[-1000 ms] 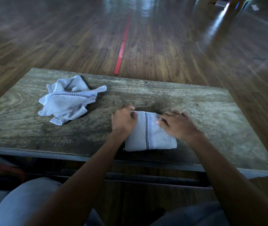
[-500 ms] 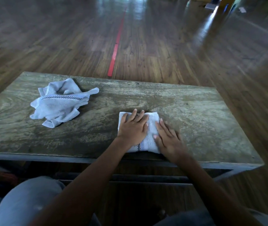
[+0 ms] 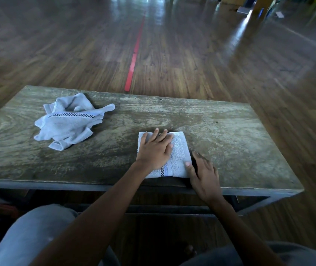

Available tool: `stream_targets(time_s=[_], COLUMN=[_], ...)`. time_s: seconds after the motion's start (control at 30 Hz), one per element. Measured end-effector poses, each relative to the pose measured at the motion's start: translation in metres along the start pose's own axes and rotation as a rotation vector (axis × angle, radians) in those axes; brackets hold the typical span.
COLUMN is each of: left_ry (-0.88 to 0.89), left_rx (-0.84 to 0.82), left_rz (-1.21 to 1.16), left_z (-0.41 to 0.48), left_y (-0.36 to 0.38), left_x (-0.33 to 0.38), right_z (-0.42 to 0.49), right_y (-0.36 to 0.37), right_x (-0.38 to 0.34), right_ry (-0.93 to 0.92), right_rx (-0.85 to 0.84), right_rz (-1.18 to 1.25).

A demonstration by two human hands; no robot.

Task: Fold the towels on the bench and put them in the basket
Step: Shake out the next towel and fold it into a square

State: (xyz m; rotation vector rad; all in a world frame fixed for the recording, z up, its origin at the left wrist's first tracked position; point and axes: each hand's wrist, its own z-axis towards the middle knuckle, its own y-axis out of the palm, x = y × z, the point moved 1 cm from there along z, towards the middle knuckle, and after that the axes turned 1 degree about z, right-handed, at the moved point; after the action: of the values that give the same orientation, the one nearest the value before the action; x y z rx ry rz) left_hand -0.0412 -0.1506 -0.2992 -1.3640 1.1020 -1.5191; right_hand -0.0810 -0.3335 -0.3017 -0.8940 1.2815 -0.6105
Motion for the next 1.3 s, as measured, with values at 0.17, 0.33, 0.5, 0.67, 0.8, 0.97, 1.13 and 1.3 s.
stream_targets(time_s=[0.17,0.33,0.5,0.67,0.8,0.97,1.13,1.3], left_ry=[-0.078,-0.500,-0.470,-0.546,-0.573,-0.642,-0.610,-0.549], left_rx=[0.298,0.152,0.030,0.043,0.088,0.210,0.323,0.487], left_rz=[-0.258,-0.289,-0.357,-0.533,-0.733,-0.971,-1.098,-1.162], left_z=[-0.016,-0.044,-0.049,-0.045,-0.048,-0.067,-0.104,-0.150], left_y=[-0.019,-0.028,-0.025,-0.033,-0.037,-0.032,-0.047,-0.091], left_x=[-0.007,-0.026,-0.035,-0.024,-0.015,-0.004,0.004,-0.009], right_z=[0.029,0.066,0.068,0.062,0.052,0.040,0.001,-0.030], right_y=[-0.019,-0.013,-0.004,-0.013,-0.018,-0.019,-0.025,-0.028], right_x=[-0.022,-0.032,-0.043,-0.050,-0.052,-0.057,-0.075,-0.117], right_ry=[-0.120,0.187,0.296,0.406,0.454,0.434,0.339,0.085], right_rx=[0.053,-0.098,-0.100,-0.142,-0.206,-0.044,0.078,0.068], right_rz=[-0.106,-0.141,-0.156,-0.046,0.042,0.360,0.639,0.683])
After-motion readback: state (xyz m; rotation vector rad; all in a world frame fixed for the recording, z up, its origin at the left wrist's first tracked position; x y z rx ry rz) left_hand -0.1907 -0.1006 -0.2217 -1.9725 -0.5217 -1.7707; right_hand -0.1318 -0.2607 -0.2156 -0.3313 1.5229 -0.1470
